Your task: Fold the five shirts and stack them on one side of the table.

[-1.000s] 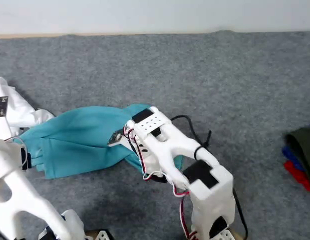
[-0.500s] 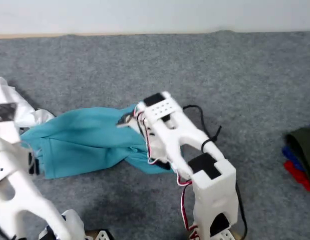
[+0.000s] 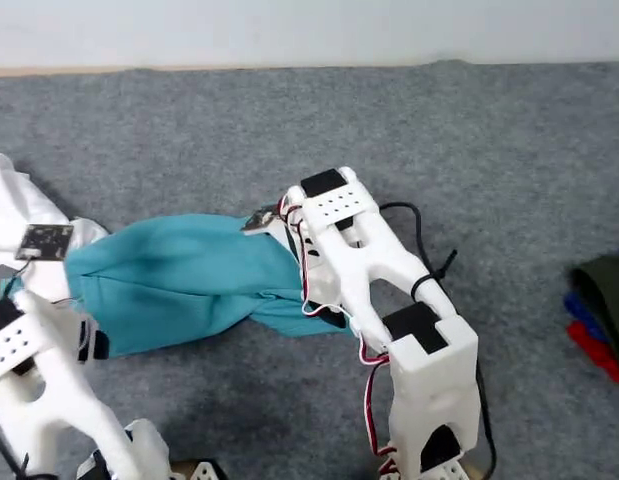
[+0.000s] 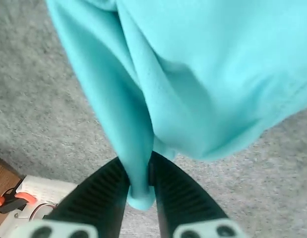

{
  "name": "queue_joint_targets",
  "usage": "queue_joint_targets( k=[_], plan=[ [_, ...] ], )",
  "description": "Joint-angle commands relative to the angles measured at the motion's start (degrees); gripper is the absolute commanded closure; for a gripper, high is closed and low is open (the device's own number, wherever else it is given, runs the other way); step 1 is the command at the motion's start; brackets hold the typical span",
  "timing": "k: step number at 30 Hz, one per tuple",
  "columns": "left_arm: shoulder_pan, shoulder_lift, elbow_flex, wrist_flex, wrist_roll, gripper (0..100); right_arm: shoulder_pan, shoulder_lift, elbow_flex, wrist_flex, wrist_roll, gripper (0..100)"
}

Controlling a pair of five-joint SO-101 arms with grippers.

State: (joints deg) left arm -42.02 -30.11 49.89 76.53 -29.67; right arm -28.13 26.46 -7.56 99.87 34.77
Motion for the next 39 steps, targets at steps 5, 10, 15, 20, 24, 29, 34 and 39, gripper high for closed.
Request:
queue_joint_targets(
  k=[5,10,15,20,24,29,34,39],
  plan=[
    [4.4,11.43,-2.24,-3.52,-0.44,80,0.48,-1.01,-2.37,2.07,-1.85,98.8],
    [4.31,19.52,-6.73,-5.01,-0.35,80,0.57,-1.01,-2.37,2.33,-2.64,98.8],
    [4.31,20.66,-11.12,-3.69,0.35,80,0.48,-1.01,-2.37,2.33,-2.64,98.8],
    [4.31,20.84,-13.58,-1.67,0.18,80,0.57,-1.01,-2.37,2.33,-2.64,98.8],
    [4.4,21.27,-11.03,-5.54,0.26,80,0.57,-1.01,-2.37,2.33,-2.64,98.8],
    [4.75,21.36,-6.99,-10.29,0.18,80,0.66,-1.01,-2.37,2.33,-2.64,98.8],
    [4.75,21.36,-4.88,-14.07,0.0,86,0.66,-1.01,-2.37,2.33,-2.64,98.8],
    [6.51,20.92,-4.97,-14.42,-2.9,100,0.84,-1.01,-2.37,2.33,-2.64,98.8]
  ],
)
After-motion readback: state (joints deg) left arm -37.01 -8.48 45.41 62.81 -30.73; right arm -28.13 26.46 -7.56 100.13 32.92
